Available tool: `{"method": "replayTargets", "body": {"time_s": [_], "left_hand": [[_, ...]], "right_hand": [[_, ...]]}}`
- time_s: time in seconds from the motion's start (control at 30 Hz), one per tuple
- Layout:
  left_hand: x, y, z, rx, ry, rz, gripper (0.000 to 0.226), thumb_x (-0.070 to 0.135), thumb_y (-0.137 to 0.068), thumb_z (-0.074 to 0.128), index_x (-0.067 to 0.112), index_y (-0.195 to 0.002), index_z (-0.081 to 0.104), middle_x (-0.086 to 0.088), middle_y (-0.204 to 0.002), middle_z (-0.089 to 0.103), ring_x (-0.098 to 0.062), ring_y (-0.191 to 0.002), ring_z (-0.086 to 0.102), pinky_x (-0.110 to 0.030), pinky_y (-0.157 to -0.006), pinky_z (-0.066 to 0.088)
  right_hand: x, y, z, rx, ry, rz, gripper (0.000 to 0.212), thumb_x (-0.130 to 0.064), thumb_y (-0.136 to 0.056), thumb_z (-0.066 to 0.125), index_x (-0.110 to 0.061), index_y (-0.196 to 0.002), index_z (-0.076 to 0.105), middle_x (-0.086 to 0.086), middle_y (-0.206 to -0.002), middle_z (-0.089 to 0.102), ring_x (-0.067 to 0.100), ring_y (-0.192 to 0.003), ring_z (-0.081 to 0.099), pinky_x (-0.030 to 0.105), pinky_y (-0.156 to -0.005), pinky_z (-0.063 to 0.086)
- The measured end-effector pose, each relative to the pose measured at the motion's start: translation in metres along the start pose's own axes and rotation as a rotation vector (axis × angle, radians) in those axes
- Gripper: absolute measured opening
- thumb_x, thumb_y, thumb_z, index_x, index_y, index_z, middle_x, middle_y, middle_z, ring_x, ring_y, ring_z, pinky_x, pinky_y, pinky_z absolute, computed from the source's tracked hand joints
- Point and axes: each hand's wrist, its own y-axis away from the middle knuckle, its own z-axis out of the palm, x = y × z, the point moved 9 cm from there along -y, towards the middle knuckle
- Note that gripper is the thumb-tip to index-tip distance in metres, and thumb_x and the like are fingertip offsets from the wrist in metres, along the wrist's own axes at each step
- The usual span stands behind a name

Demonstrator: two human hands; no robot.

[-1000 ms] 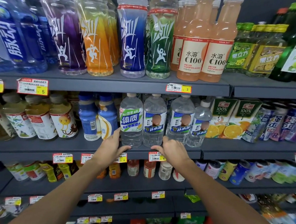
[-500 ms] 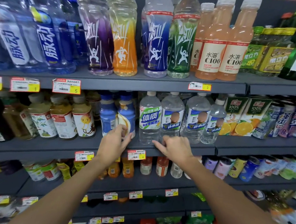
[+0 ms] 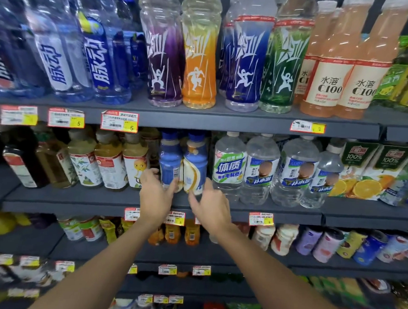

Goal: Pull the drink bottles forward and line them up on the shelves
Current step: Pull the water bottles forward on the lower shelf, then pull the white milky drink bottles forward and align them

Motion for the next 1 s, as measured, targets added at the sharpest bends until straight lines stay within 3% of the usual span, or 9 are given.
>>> {"method": "replayTargets", "body": {"time_s": [0.13, 0.3, 0.47, 0.67, 0.8, 0.93, 1.0], "left_hand": [[-0.005, -0.008, 0.008, -0.046, -0.031, -0.033, 0.072, 0.043, -0.086, 0.077, 0.005, -0.138, 0.046, -0.009, -0.133, 0.053, -0.024, -0.117, 0.055, -0.031, -0.09, 0.043], [-0.013, -0.014, 0.021, -0.136, 0.032, -0.043, 0.063, 0.039, -0.085, 0.079, 0.013, -0.135, 0.051, -0.004, -0.126, 0.06, -0.02, -0.113, 0.061, -0.045, -0.096, 0.053], [-0.018, -0.017, 0.024, -0.175, 0.068, -0.039, 0.056, 0.036, -0.088, 0.076, 0.013, -0.134, 0.053, -0.005, -0.124, 0.06, -0.022, -0.111, 0.061, -0.046, -0.096, 0.052], [-0.02, -0.017, 0.02, -0.213, 0.076, 0.014, 0.057, 0.037, -0.091, 0.071, 0.01, -0.137, 0.05, -0.007, -0.125, 0.057, -0.024, -0.114, 0.057, -0.045, -0.097, 0.05], [-0.021, -0.015, 0.014, -0.24, 0.049, 0.095, 0.056, 0.036, -0.093, 0.067, 0.011, -0.139, 0.049, -0.007, -0.127, 0.056, -0.023, -0.114, 0.055, -0.032, -0.094, 0.046], [-0.025, -0.011, 0.007, -0.3, 0.107, 0.135, 0.04, 0.029, -0.093, 0.066, 0.019, -0.13, 0.055, -0.003, -0.11, 0.062, -0.022, -0.103, 0.06, -0.037, -0.089, 0.051], [-0.028, -0.007, 0.003, -0.324, 0.139, 0.124, 0.044, 0.026, -0.094, 0.065, 0.023, -0.136, 0.051, -0.005, -0.101, 0.065, -0.025, -0.097, 0.063, -0.035, -0.084, 0.052]], "right_hand": [[-0.002, -0.006, 0.016, 0.008, -0.14, 0.187, 0.082, -0.05, -0.098, 0.053, 0.0, -0.155, 0.023, 0.016, -0.107, 0.07, 0.033, -0.096, 0.069, 0.038, -0.075, 0.055], [-0.002, -0.011, 0.023, 0.069, -0.052, 0.31, 0.085, -0.06, -0.096, 0.053, 0.002, -0.15, 0.03, 0.015, -0.111, 0.07, 0.032, -0.103, 0.068, 0.038, -0.079, 0.052], [-0.007, -0.011, 0.027, 0.092, 0.011, 0.386, 0.075, -0.063, -0.095, 0.054, -0.004, -0.139, 0.04, 0.011, -0.106, 0.072, 0.03, -0.099, 0.07, 0.036, -0.071, 0.045], [-0.011, -0.006, 0.028, 0.118, 0.05, 0.401, 0.07, -0.064, -0.094, 0.054, -0.006, -0.131, 0.043, 0.012, -0.104, 0.071, 0.032, -0.1, 0.069, 0.035, -0.068, 0.037], [-0.002, -0.003, 0.03, 0.077, -0.009, 0.339, 0.073, -0.069, -0.09, 0.055, -0.009, -0.129, 0.045, 0.014, -0.106, 0.07, 0.035, -0.103, 0.067, 0.041, -0.077, 0.05], [0.005, -0.001, 0.028, -0.003, -0.152, 0.274, 0.067, -0.061, -0.089, 0.064, -0.015, -0.134, 0.047, 0.008, -0.108, 0.071, 0.029, -0.101, 0.068, 0.04, -0.078, 0.056], [0.005, 0.0, 0.029, -0.046, -0.225, 0.243, 0.059, -0.053, -0.09, 0.067, -0.018, -0.133, 0.048, 0.005, -0.104, 0.072, 0.026, -0.093, 0.07, 0.041, -0.076, 0.059]]}}
